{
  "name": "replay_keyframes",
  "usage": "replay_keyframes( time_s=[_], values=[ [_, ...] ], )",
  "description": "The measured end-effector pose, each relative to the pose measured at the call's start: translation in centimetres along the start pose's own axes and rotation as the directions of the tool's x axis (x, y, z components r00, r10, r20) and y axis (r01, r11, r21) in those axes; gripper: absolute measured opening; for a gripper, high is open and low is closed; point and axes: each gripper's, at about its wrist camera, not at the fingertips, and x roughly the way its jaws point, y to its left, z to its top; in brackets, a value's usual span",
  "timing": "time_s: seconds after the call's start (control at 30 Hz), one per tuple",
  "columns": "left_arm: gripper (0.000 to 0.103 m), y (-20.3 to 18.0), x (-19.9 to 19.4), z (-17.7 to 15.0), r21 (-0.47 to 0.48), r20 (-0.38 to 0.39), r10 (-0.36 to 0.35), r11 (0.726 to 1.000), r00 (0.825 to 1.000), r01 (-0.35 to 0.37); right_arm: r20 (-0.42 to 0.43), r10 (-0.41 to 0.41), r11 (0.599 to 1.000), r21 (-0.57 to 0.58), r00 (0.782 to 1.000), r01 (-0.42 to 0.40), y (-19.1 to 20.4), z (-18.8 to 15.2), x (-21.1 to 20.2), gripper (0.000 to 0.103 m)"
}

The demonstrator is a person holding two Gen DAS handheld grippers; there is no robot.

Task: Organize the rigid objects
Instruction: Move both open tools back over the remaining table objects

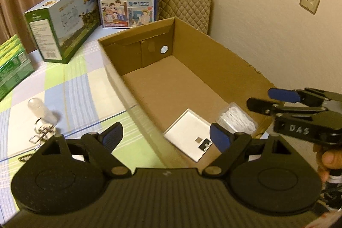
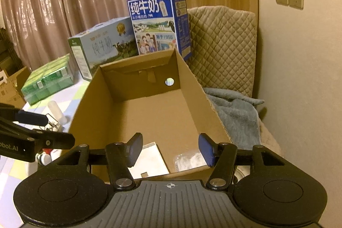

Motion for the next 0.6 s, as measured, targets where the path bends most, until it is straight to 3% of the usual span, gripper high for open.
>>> replay_keyframes(
  time_s=[0.6],
  values=[
    [0.085, 5.6, -8.8, -7.3, -0.111, 0.020, 0.100, 0.989, 0.995, -0.097, 0.030, 0.075, 0.996, -0.047, 0.997, -0.073, 8.5, -1.5, -7.0, 0.056]
  ],
)
